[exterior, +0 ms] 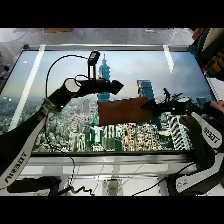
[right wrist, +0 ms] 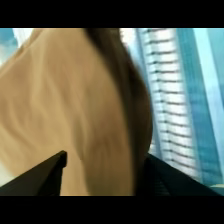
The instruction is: Fold the clothes and pants, and hang the long-sleeved shirts on hangers.
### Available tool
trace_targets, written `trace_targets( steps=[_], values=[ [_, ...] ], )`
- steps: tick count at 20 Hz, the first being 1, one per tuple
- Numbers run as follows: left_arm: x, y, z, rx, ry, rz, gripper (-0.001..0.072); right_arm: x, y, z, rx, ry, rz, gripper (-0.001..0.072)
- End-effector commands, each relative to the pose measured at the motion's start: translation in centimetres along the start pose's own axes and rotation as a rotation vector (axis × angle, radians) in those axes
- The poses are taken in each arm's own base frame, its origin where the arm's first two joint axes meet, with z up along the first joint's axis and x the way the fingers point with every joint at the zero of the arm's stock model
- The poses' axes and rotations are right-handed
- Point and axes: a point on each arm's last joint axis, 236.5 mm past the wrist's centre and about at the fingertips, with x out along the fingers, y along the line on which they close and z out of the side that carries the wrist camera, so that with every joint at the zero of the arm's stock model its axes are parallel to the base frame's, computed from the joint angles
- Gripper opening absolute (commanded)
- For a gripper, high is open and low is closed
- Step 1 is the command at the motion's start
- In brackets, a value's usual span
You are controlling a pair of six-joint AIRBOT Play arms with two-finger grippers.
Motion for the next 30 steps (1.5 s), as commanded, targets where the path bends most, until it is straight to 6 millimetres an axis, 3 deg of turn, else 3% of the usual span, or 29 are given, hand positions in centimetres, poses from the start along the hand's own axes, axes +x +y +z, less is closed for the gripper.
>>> trace_targets(
  steps=[1,2,4,6,7,8,9,11,14,16,18,21,25,27,30],
  values=[
    [-2.5,4.1,-2.7,0.123,0.154,0.082,0.0707,2.6,1.6,-2.2,-0.048,0.062,-0.008,0.0522],
    [-3.7,5.4,-3.3,0.126,0.194,0.100,0.0706,3.2,2.3,-2.8,-0.067,0.076,-0.009,0.0381],
    [-6.2,7.9,-4.0,0.101,0.244,0.130,0.0702,4.1,3.7,-3.2,-0.154,0.087,-0.004,0.0005],
    [-9.3,10.6,-4.0,0.062,0.264,0.172,0.0689,3.5,6.2,-1.8,-0.267,0.066,0.026,0.0011],
    [-11.0,11.9,-3.9,0.044,0.269,0.196,0.0673,2.5,7.8,-0.5,-0.306,0.039,0.043,0.0011],
    [-13.0,13.2,-3.9,0.030,0.274,0.228,0.0604,1.2,9.4,1.0,-0.349,0.003,0.055,0.0010],
    [-14.8,14.3,-3.9,0.024,0.281,0.262,0.0597,-0.7,11.2,2.8,-0.404,-0.043,0.062,0.0010],
    [-18.4,15.3,-3.3,0.005,0.262,0.309,0.0597,-5.2,14.1,6.5,-0.482,-0.158,0.029,0.0010],
    [-22.7,15.1,-0.9,0.026,0.179,0.378,0.0597,-15.5,16.7,11.7,-0.492,-0.387,-0.079,0.0009],
    [-24.7,14.0,0.5,0.053,0.131,0.406,0.0597,-23.3,16.9,13.4,-0.475,-0.528,-0.174,0.0009],
    [-26.0,12.5,1.6,0.085,0.095,0.417,0.0597,-31.5,15.3,13.3,-0.396,-0.647,-0.304,0.0008],
    [-27.2,10.9,2.6,0.115,0.056,0.420,0.0597,-42.2,11.1,10.1,-0.190,-0.770,-0.490,0.0009],
    [-27.6,9.4,1.8,0.120,0.086,0.395,0.0597,-53.4,6.2,2.2,0.126,-0.937,-0.708,0.0009],
    [-27.6,8.9,0.8,0.111,0.127,0.371,0.0597,-57.5,3.7,-2.4,0.316,-1.015,-0.821,0.0009],
    [-27.5,8.7,0.4,0.108,0.141,0.362,0.0597,-60.4,-1.0,-10.5,0.604,-0.947,-1.026,0.0009]
  ],
)
